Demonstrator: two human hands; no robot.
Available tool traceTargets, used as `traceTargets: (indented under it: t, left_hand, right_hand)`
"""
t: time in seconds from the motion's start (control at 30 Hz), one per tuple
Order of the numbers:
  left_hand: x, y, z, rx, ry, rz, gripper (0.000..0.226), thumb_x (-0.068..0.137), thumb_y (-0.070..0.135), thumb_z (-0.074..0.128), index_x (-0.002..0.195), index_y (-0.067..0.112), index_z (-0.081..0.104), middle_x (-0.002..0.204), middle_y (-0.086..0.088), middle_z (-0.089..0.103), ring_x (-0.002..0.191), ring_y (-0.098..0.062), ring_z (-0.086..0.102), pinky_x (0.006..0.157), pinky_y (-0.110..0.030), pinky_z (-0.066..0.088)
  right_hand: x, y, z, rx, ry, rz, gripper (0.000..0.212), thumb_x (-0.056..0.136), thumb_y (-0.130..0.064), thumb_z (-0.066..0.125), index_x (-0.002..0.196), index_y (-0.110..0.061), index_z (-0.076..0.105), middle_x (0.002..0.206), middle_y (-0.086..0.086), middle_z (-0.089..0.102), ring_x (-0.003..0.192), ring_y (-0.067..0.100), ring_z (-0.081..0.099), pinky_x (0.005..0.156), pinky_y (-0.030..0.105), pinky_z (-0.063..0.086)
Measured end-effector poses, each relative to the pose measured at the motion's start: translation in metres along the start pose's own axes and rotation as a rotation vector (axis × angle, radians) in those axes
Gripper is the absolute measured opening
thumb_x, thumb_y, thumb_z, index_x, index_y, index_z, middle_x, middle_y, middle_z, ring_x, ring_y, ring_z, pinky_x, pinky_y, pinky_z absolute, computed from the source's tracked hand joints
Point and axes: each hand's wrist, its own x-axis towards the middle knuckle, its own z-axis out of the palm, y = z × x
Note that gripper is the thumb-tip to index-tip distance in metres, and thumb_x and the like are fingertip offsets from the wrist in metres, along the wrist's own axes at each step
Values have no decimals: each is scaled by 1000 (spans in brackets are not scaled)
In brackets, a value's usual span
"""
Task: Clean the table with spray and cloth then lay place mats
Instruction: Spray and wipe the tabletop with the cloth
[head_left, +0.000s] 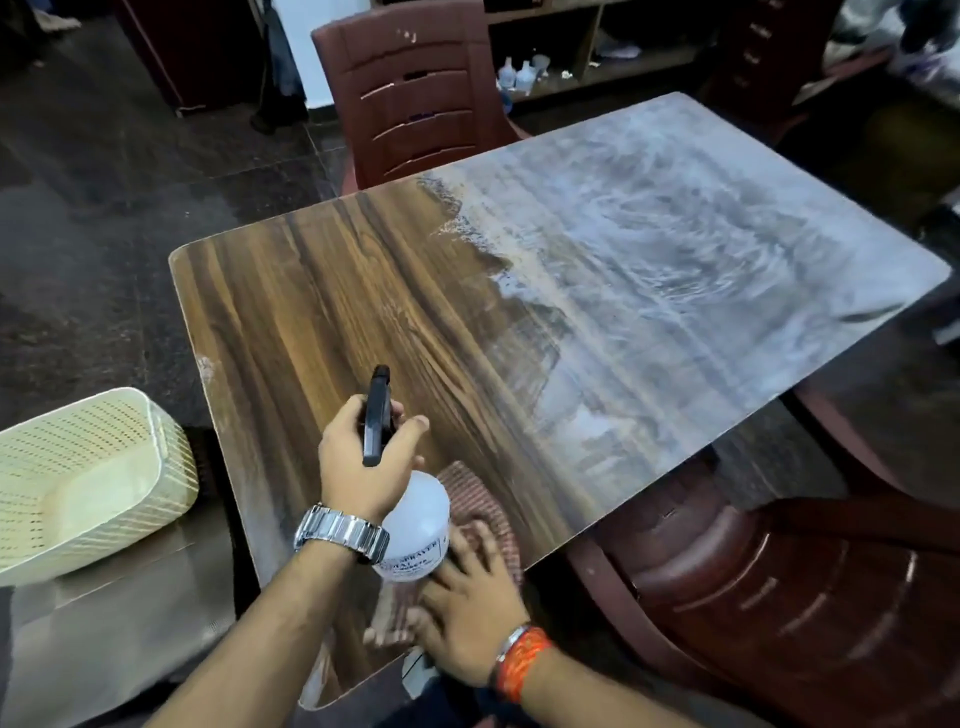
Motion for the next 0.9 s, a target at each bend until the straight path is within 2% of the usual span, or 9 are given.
traceTargets:
  t: [0.07, 0.13, 0.2, 0.3, 0.4, 0.53, 0.67, 0.77, 0.9]
  left_hand:
    - [-1, 3, 8, 5, -21, 16, 24, 69, 22, 77, 83, 8, 61, 77, -11, 66, 58, -26, 65, 53, -35, 59]
    - [-3, 7, 17, 4, -42, 16, 25, 69, 22, 76, 83, 8, 60, 76, -6, 64, 54, -24, 64, 51, -33, 56]
    - [-4, 9, 28, 29, -70, 18, 25, 73, 17, 79, 85, 7, 59, 74, -5, 62, 52, -20, 63, 52, -35, 57]
    - [-4, 10, 55, 72, -118, 13, 16, 82, 7, 76, 85, 5, 60, 71, -3, 61, 52, -14, 63, 54, -39, 60]
    - [2, 17, 88, 57, -156, -4, 12, 85, 4, 72, 83, 10, 62, 73, -5, 64, 57, -18, 66, 56, -39, 61]
    - [21, 39, 139, 37, -196, 25, 12, 88, 3, 69, 87, 11, 60, 79, -10, 60, 65, -30, 65, 51, -30, 57]
    - [44, 65, 194, 39, -256, 71, 16, 86, 4, 72, 91, 3, 56, 74, -5, 57, 61, -17, 61, 54, -38, 61]
    - [58, 72, 222, 82, -239, 148, 21, 77, 13, 71, 84, 0, 56, 70, -9, 59, 48, -9, 62, 47, -28, 52]
    - [75, 68, 239, 12, -296, 71, 18, 71, 8, 67, 84, 0, 58, 76, -27, 62, 62, -33, 71, 57, -33, 57]
  right_hand:
    - [-2, 8, 1, -1, -40, -111, 50, 97, -54, 34, 145, -43, 29, 150, -13, 38, 142, 24, 27, 113, 55, 4]
    - [-7, 49, -4, -47, -24, -88, 50, 96, -54, 35, 144, -41, 33, 149, -12, 40, 140, 23, 32, 113, 52, 9]
    - [-9, 110, -18, -82, 32, 136, 52, 94, -53, 35, 145, -40, 35, 154, -12, 31, 140, 25, 33, 113, 51, 11]
    - [-4, 198, -46, -24, 34, 576, 57, 95, -56, 18, 150, -46, 5, 160, -16, 5, 148, 21, 10, 116, 49, -3]
    - [9, 232, -61, 27, 29, 690, 57, 95, -58, 14, 148, -50, -6, 161, -15, 1, 148, 18, 0, 117, 50, -6]
    - [9, 233, -58, 38, 88, 661, 58, 94, -57, 21, 150, -46, 12, 159, -11, 19, 147, 21, 14, 117, 52, -1]
    - [9, 236, -55, 96, 158, 652, 57, 90, -54, 36, 145, -41, 35, 151, -8, 40, 138, 24, 36, 112, 55, 15]
    - [10, 238, -53, 119, 191, 628, 57, 88, -54, 40, 144, -41, 36, 149, -8, 42, 136, 24, 40, 110, 56, 17]
    - [11, 240, -49, 125, 176, 615, 58, 87, -54, 43, 143, -40, 38, 149, -9, 42, 136, 24, 40, 109, 57, 20]
